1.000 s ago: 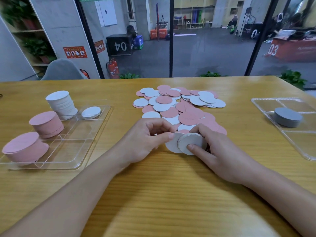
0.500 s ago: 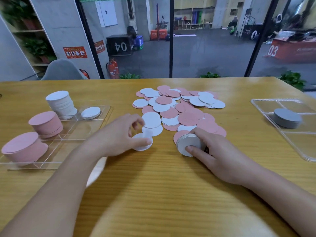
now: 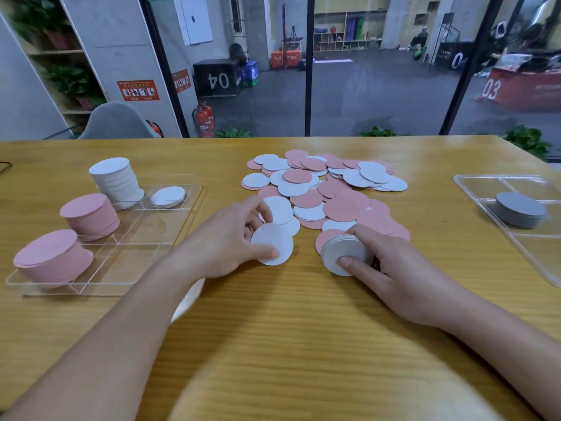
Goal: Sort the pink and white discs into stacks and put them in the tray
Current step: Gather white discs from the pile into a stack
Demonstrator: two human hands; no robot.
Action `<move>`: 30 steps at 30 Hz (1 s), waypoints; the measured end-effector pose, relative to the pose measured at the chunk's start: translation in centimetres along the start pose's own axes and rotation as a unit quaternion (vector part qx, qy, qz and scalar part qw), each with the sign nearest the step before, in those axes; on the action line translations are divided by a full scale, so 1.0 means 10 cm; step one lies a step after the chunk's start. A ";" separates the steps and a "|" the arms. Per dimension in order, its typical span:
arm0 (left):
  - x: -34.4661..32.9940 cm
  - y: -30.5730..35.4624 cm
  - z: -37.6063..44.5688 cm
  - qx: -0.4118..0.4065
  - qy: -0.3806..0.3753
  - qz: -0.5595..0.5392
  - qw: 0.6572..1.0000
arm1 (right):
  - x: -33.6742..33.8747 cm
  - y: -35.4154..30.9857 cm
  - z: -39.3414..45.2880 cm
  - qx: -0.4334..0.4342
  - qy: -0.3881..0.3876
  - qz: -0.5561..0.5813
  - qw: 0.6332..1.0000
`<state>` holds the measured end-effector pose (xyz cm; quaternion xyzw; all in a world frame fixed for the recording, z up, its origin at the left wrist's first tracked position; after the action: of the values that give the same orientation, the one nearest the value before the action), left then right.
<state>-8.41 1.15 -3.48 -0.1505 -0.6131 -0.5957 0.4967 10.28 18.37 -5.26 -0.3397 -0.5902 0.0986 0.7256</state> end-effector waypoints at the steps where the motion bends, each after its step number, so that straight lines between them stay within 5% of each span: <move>1: 0.00 0.02 0.02 -0.007 0.020 -0.028 0.999 | 0.00 0.00 0.00 0.000 0.000 0.002 1.000; 12: 0.00 0.17 0.05 -0.061 0.103 -0.170 0.978 | 0.01 -0.03 -0.02 0.011 0.000 0.009 1.000; 23: -0.57 0.61 0.11 -0.160 0.023 -0.252 0.954 | -0.03 -0.05 -0.04 0.017 0.002 -0.013 1.000; 30: -0.22 0.09 0.17 -0.068 0.105 0.029 0.992 | -0.01 -0.05 -0.02 0.015 0.009 -0.009 1.000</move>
<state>-7.43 3.74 -4.41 -0.1378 -0.5109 -0.6340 0.5639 10.32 17.91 -5.07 -0.3249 -0.5848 0.0977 0.7369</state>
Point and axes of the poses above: each hand's wrist, its own z-axis towards the middle knuckle, its own x-axis out of the back of the hand, y = z × x, the point moved 10 cm from there along z, towards the middle knuckle, and after that the axes turned 15 degrees about -x, right-handed, at the moved point
